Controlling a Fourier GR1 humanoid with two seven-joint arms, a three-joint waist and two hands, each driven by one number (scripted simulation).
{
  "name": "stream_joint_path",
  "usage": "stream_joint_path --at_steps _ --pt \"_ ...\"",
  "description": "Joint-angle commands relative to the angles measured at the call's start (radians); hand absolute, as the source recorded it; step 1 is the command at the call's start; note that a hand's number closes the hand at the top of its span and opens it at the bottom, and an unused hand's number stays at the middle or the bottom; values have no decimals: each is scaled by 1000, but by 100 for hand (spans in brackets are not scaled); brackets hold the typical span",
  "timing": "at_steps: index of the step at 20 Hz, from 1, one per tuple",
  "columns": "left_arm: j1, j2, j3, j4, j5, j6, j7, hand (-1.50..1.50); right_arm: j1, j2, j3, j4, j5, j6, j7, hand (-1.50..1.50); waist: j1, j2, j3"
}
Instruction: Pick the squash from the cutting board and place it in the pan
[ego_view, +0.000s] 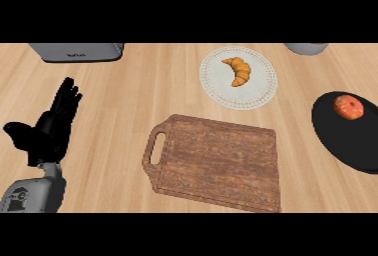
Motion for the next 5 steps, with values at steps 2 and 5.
stream_joint_path --at_steps 2,5 --pt "-36 2 9 39 5 -6 -13 0 187 134 -9 -321 -76 95 78 -150 4 6 1" --pt "-26 11 15 5 16 -14 25 0 291 241 -22 -556 -112 83 187 -150 14 6 2"
